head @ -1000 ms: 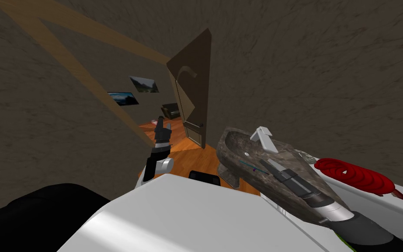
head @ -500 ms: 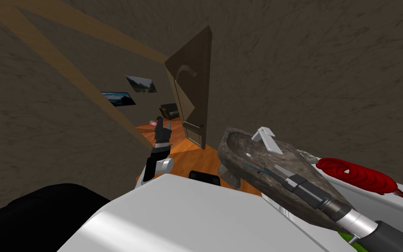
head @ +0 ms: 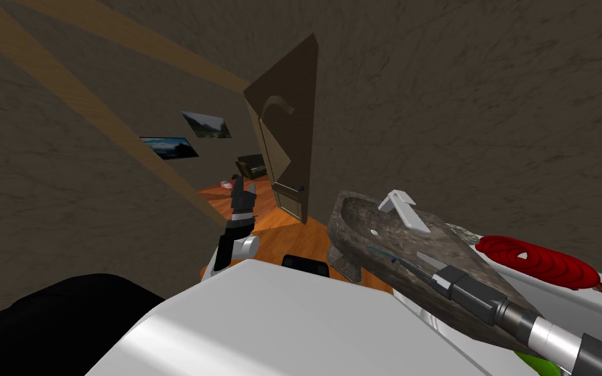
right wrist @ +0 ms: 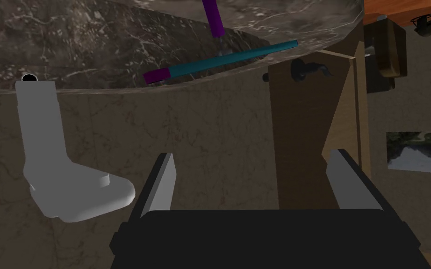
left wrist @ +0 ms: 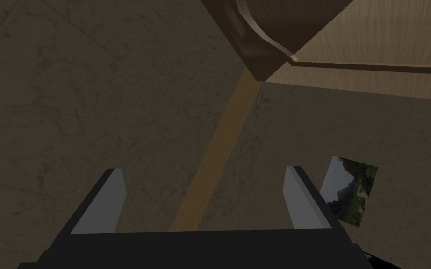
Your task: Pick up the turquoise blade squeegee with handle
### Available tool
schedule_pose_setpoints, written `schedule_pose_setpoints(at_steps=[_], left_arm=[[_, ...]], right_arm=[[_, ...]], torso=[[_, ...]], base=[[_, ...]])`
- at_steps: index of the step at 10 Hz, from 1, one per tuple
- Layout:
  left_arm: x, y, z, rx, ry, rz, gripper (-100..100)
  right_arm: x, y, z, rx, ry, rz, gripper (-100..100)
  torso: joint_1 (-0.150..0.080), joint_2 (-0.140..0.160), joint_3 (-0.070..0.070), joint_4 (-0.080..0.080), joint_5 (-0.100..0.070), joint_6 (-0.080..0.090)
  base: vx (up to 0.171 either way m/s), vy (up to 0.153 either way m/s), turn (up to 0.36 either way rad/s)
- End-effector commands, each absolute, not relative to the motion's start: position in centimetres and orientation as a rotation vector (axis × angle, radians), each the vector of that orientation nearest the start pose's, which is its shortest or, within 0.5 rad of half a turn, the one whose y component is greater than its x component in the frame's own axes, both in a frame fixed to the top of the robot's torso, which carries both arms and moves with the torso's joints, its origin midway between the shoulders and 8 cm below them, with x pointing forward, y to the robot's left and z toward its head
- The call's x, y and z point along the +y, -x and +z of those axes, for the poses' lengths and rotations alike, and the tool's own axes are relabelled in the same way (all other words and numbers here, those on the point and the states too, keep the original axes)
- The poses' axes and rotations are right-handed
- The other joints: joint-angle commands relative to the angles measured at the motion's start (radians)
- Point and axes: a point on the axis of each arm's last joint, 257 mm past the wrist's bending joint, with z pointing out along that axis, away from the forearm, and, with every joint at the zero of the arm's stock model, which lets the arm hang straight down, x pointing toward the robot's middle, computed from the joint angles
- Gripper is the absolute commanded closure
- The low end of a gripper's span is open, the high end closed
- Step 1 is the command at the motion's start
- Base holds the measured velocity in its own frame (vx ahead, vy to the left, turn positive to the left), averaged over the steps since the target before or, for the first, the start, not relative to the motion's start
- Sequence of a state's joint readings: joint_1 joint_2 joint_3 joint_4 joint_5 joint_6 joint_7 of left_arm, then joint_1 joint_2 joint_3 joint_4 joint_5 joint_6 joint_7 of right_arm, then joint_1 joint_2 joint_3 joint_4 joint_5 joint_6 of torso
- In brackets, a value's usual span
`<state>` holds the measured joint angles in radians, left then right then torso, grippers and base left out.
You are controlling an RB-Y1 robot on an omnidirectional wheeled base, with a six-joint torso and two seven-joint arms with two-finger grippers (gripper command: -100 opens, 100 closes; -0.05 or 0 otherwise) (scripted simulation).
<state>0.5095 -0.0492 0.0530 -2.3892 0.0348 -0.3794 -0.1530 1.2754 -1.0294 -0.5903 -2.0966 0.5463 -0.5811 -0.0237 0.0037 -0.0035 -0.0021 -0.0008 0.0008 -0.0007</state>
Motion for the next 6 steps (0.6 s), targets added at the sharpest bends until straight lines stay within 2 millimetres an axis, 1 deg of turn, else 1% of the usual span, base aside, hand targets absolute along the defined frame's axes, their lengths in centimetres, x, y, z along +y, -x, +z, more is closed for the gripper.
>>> schedule_pose_setpoints(at_steps=[1, 2, 4, 5, 6], left_arm=[[30.5, -33.5, 4.7, 0.604, 0.666, -1.121, 0], [30.5, -33.5, 4.7, 0.604, 0.666, -1.121, 0], [30.5, -33.5, 4.7, 0.604, 0.666, -1.121, 0], [30.5, -33.5, 4.7, 0.604, 0.666, -1.121, 0], [30.5, -33.5, 4.7, 0.604, 0.666, -1.121, 0]], right_arm=[[-43.4, -22.2, -19.0, 2.135, 0.422, 0.244, -100], [-43.3, -22.2, -19.0, 2.137, 0.43, 0.246, -100], [-45.6, -21.0, -20.2, 2.229, 0.543, 0.167, -100], [-45.4, -20.9, -20.4, 2.238, 0.557, 0.173, -100], [-46.5, -20.3, -21.0, 2.283, 0.614, 0.139, -100]], torso=[[0.0, 0.0, 0.0, 0.0, 0.0, 0.0], [0.0, 0.0, 0.0, 0.0, 0.0, 0.0], [0.0, -0.001, 0.0, 0.0, 0.0, 0.0], [0.002, -0.002, -0.001, 0.0, 0.0, 0.0], [0.001, -0.001, -0.001, 0.0, 0.0, 0.0]], base=[[0.049, 0.071, -0.059], [0.048, 0.054, -0.033], [0.064, 0.078, -0.061], [0.054, 0.07, -0.036], [0.053, 0.061, -0.048]])
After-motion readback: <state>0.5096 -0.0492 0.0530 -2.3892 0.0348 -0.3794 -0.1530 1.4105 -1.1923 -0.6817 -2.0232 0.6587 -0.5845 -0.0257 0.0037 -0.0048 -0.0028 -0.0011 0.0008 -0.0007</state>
